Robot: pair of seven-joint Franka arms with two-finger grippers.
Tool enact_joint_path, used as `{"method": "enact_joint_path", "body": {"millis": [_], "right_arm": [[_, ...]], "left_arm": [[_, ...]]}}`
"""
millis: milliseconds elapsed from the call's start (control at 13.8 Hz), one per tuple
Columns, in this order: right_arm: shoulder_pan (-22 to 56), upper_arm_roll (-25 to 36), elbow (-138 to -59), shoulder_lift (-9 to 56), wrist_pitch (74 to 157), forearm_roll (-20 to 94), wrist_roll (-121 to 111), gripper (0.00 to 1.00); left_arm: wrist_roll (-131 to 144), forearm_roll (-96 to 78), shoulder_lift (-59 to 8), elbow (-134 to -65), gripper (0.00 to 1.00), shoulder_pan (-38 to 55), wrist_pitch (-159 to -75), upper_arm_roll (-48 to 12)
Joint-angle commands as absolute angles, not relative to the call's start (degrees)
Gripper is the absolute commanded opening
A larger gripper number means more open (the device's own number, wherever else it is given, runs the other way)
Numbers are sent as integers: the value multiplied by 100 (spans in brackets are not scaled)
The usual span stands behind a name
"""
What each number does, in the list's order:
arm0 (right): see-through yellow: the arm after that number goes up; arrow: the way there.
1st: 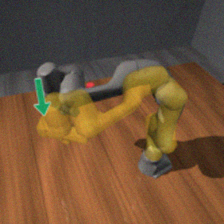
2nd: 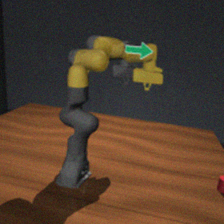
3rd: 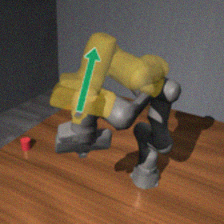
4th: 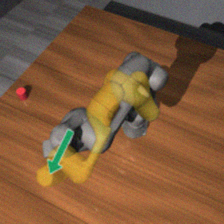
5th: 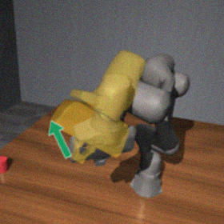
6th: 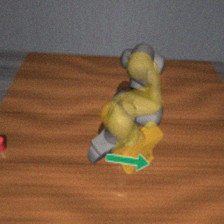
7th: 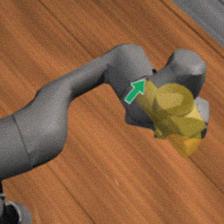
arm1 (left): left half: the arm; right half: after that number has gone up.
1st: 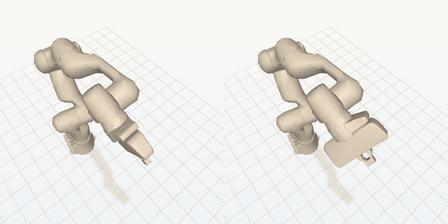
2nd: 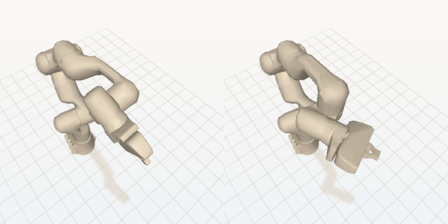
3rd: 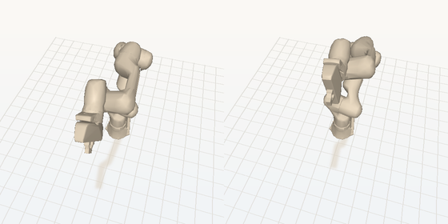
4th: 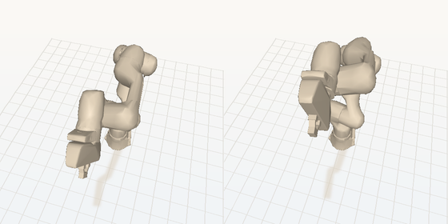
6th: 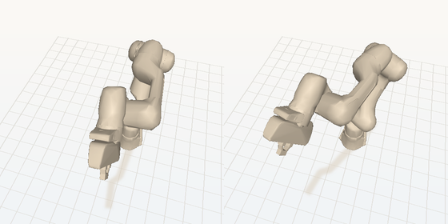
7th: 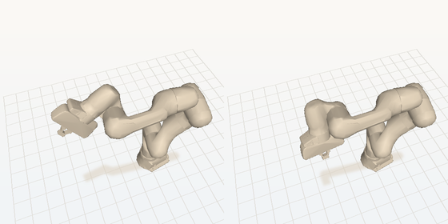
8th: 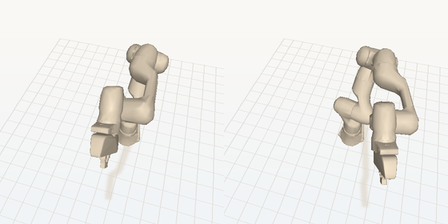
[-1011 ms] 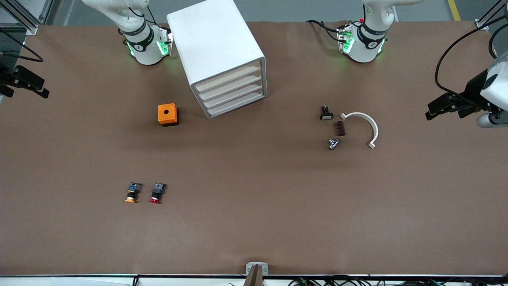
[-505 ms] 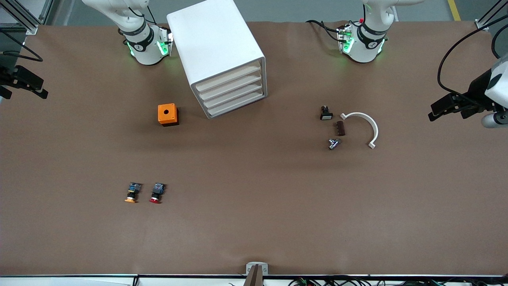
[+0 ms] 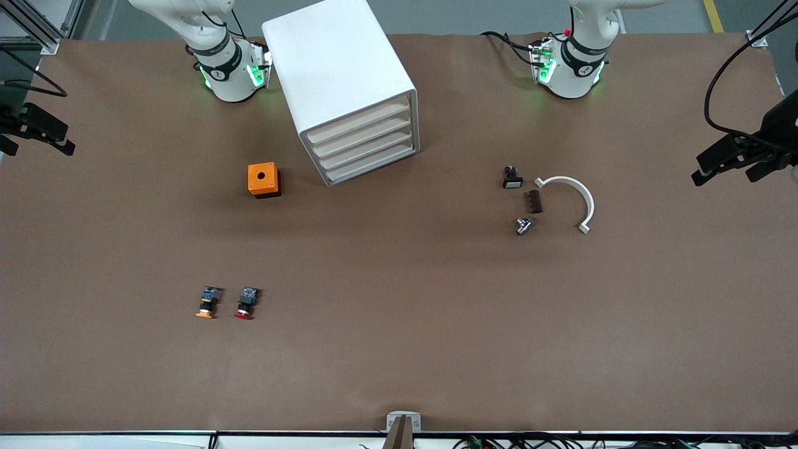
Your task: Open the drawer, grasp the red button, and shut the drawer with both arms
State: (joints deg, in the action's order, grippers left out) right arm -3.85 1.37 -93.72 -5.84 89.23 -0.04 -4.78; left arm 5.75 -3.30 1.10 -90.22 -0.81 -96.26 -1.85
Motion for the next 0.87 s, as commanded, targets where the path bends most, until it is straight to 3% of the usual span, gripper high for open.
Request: {"method": "enact_joint_path", "body": {"millis": [0, 794], "right_arm": [[-457, 79, -9492, -729, 8947, -35, -466, 100], [-457, 79, -9606, -808, 8956, 35, -343, 100]], "left_arm": [[527, -237, 149, -8947, 99, -62, -9440, -158], [272, -220, 114, -8903, 100, -53, -9281, -158]]}}
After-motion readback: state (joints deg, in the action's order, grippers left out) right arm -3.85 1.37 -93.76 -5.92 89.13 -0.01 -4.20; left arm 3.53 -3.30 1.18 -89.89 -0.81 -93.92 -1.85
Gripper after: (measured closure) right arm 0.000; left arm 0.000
